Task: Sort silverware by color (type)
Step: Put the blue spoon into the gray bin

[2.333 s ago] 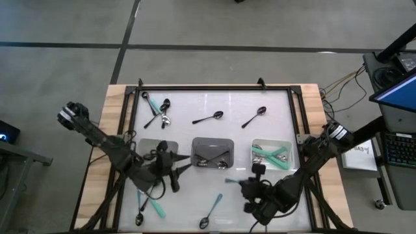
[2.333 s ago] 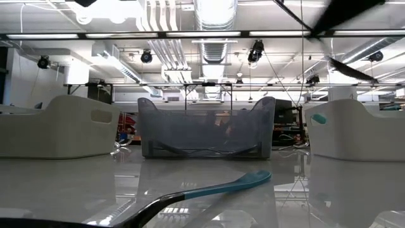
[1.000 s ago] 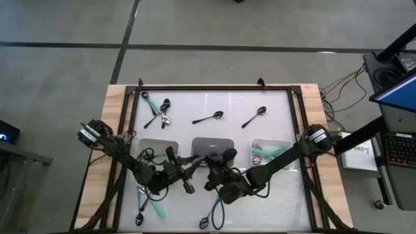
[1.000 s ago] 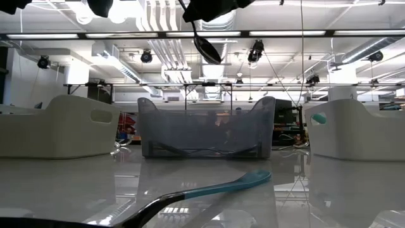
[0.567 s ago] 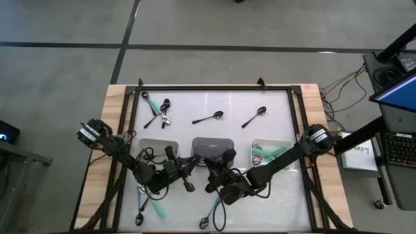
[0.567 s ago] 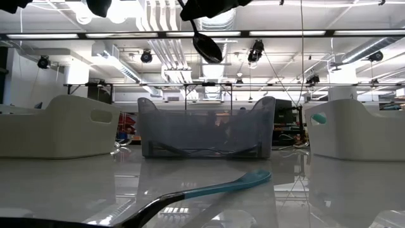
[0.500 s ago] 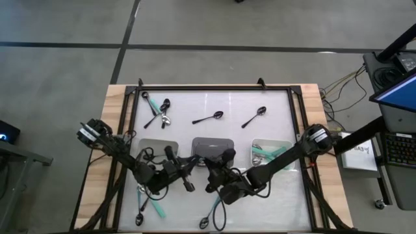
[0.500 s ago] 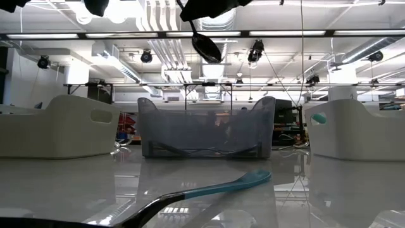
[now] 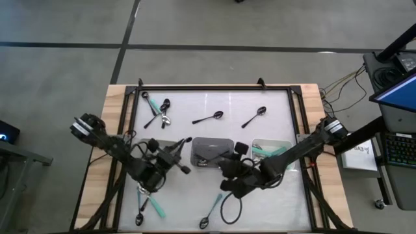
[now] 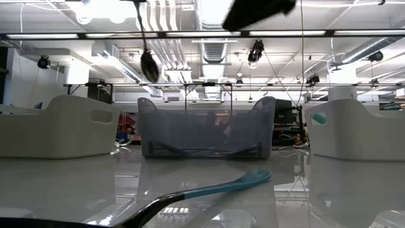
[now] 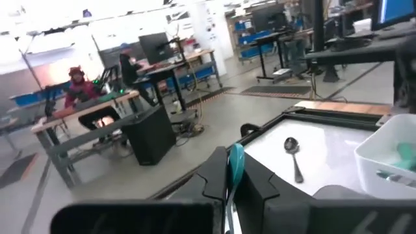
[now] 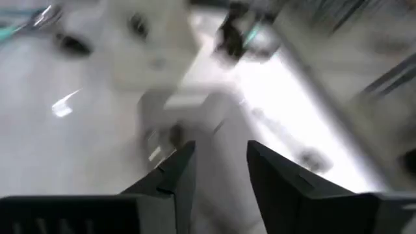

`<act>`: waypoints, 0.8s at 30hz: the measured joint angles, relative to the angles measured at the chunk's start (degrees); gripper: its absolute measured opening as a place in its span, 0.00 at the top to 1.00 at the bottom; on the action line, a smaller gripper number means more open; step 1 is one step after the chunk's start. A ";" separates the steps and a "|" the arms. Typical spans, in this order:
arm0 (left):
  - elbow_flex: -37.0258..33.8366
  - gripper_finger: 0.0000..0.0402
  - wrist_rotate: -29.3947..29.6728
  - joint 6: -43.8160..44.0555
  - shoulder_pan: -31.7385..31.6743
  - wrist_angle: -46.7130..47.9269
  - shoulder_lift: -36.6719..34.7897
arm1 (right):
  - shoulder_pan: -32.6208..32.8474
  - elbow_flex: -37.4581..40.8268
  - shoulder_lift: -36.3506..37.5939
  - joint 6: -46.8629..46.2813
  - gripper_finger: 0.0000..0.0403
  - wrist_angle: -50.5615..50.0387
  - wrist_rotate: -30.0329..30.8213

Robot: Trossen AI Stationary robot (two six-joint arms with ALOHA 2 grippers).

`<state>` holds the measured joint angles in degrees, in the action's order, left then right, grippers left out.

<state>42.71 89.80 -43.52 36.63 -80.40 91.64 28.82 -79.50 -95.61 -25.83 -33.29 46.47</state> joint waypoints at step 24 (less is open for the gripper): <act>-6.51 1.00 -5.40 -9.34 -11.83 13.09 -26.73 | 0.05 0.68 -3.19 -9.11 0.67 -5.19 -16.93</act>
<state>36.20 84.40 -52.86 24.80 -67.30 64.91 28.87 -78.83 -98.80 -34.94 -38.48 29.54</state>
